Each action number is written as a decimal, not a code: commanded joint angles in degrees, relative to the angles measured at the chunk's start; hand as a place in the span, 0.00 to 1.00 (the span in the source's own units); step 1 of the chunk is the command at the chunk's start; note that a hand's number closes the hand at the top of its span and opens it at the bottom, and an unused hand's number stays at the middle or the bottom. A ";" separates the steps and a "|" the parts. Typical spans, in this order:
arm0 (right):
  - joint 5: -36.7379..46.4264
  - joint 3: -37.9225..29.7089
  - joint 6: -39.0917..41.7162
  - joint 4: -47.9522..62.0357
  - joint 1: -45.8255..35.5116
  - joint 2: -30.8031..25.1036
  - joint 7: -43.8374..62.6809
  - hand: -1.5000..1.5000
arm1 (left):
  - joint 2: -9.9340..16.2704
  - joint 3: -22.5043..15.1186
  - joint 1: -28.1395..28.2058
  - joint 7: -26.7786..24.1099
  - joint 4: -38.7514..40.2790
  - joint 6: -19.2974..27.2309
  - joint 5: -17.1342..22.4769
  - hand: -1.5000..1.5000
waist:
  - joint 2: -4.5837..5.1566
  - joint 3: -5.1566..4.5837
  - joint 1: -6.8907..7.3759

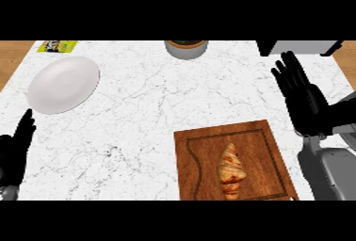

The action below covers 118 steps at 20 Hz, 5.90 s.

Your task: Pick the croissant from the cutting board and place it in the pot

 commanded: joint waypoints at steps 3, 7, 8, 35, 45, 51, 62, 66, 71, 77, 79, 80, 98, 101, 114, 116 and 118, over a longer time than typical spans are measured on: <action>17.24 13.71 -5.89 0.13 2.60 -1.58 6.99 1.00 | -3.95 -5.09 -1.45 -0.61 -2.67 -5.51 1.00 0.50 | 1.07 -0.70 -0.75; 34.62 18.37 -5.21 4.05 1.46 -16.27 8.56 1.00 | -6.70 -8.77 -2.46 0.10 -3.30 -9.33 2.72 0.50 | 0.41 -3.77 -4.03; 38.53 15.15 -13.51 1.36 0.49 -15.38 7.10 1.00 | -7.90 -9.85 -2.01 0.92 -3.14 -10.80 4.03 0.50 | -0.55 -2.07 -6.44; 78.90 39.25 2.44 -19.52 9.53 15.17 66.57 0.00 | -12.85 -11.66 -7.39 0.04 1.56 -18.74 4.20 0.50 | 1.41 -0.42 0.18; 78.54 35.04 2.96 -16.78 18.87 11.02 57.40 0.00 | -15.52 -8.77 -8.91 -3.47 7.14 -21.22 1.76 0.50 | 1.35 -0.37 -0.41; 76.39 29.71 4.27 -25.60 22.73 5.54 50.56 0.00 | -16.39 -7.01 -5.86 0.10 2.62 -22.78 0.19 0.50 | 1.32 -0.36 -0.27; 64.64 29.95 -8.44 -24.08 31.46 8.30 34.86 0.00 | -20.26 -5.40 -6.73 -1.27 5.47 -22.85 -2.87 0.50 | 1.36 -0.34 -0.52; 57.29 24.97 -11.50 -18.29 32.65 7.27 27.12 0.00 | -19.04 -2.96 -6.82 -0.95 5.54 -24.85 -2.75 0.50 | 1.41 -0.34 -0.42; 52.39 21.73 -12.92 -12.40 31.08 9.29 21.44 0.00 | -21.50 -2.28 -7.46 0.93 4.77 -25.06 -4.36 0.50 | 1.38 -0.35 -0.31; 51.11 22.75 -14.15 -4.63 32.21 10.43 13.43 1.00 | -22.74 -2.13 -4.43 2.17 -0.12 -25.53 -6.38 0.50 | 1.31 -0.35 -0.16; 55.69 21.31 -11.65 1.22 26.43 5.83 12.11 1.00 | -20.46 -1.18 -6.39 0.57 3.28 -27.61 -5.38 0.50 | 1.46 -0.35 0.17; 52.83 20.75 -10.70 -2.01 28.09 6.86 12.67 1.00 | -22.26 -1.94 -3.75 1.55 0.10 -26.86 -6.11 0.50 | 1.32 -0.35 -0.05; 18.70 -9.71 -21.26 -11.40 45.44 5.27 -15.51 1.00 | -21.04 3.24 -3.04 3.07 1.20 -25.63 -5.51 0.50 | -0.09 0.26 -7.41; 11.73 -18.92 -16.24 -9.37 51.69 1.00 -24.95 1.00 | -21.54 1.51 -0.03 1.54 0.08 -26.84 -5.83 0.50 | 0.18 -0.02 -5.17; 7.38 -35.12 -9.30 -13.86 62.72 -2.33 -28.65 1.00 | -22.62 0.90 -3.11 2.39 -0.92 -28.54 -7.98 0.50 | 1.34 -0.44 -0.36; 9.31 -36.99 -10.31 -12.93 61.07 -4.17 -27.73 1.00 | -25.01 0.02 -5.31 5.77 -0.84 -26.61 -8.59 0.50 | 1.36 -0.40 -0.34; 12.15 -36.62 -12.61 -18.29 60.91 -4.15 -22.56 1.00 | -24.82 0.06 -5.62 4.04 0.20 -26.88 -9.76 0.50 | 1.43 -0.43 -0.26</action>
